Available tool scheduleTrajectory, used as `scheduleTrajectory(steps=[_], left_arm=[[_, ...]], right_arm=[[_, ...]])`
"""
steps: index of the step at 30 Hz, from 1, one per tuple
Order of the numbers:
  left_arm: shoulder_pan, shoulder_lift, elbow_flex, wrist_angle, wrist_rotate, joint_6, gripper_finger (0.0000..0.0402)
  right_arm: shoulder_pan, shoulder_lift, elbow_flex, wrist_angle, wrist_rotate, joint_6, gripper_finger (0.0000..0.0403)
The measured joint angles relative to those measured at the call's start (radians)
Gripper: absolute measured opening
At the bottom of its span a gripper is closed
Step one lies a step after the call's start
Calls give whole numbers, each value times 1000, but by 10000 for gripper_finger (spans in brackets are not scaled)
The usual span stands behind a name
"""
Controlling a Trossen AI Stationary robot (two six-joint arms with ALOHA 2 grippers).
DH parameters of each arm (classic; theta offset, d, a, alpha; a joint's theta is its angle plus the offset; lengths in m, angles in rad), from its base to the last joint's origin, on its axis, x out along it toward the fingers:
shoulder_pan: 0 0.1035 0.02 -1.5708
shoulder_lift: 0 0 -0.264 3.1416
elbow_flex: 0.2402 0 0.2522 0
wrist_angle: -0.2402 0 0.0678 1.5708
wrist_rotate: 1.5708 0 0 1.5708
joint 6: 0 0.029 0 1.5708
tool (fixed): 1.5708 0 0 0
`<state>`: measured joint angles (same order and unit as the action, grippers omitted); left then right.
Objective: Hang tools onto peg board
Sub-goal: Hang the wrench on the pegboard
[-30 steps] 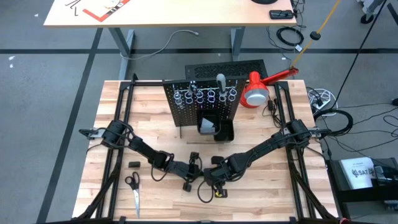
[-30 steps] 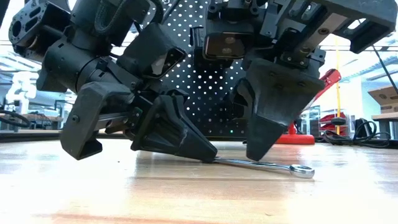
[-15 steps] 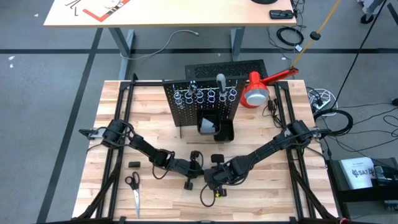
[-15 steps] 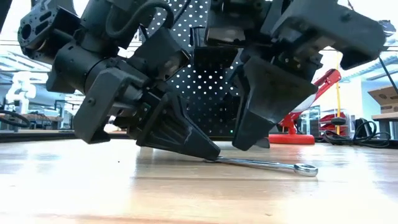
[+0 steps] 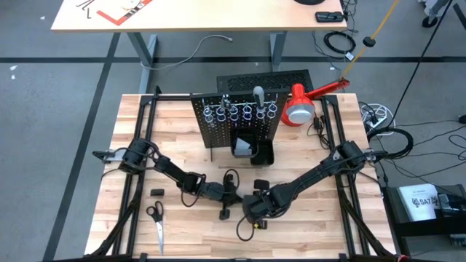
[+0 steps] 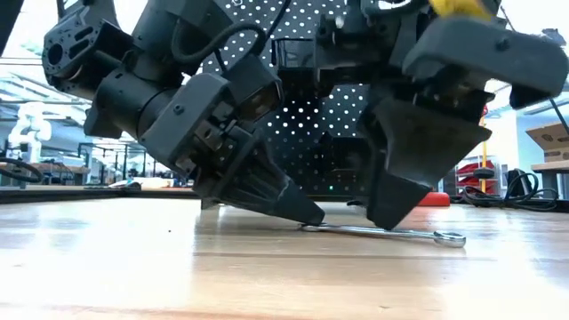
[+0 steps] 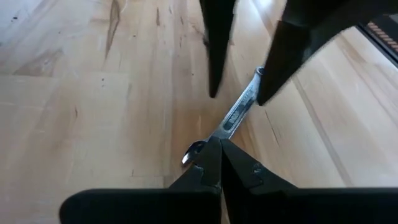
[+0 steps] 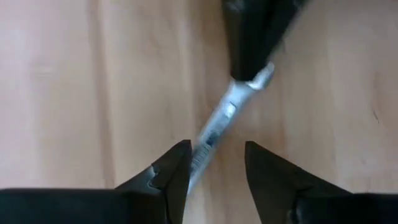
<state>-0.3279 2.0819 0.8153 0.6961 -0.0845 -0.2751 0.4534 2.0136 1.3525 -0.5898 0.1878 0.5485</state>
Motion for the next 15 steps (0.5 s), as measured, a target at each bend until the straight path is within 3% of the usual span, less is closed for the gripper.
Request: scheduleTrajectory(steps=[15], left_arm=[[4, 6, -3, 116, 2, -104, 1]], right_arm=[[-1, 11, -32, -18, -4, 80, 85]])
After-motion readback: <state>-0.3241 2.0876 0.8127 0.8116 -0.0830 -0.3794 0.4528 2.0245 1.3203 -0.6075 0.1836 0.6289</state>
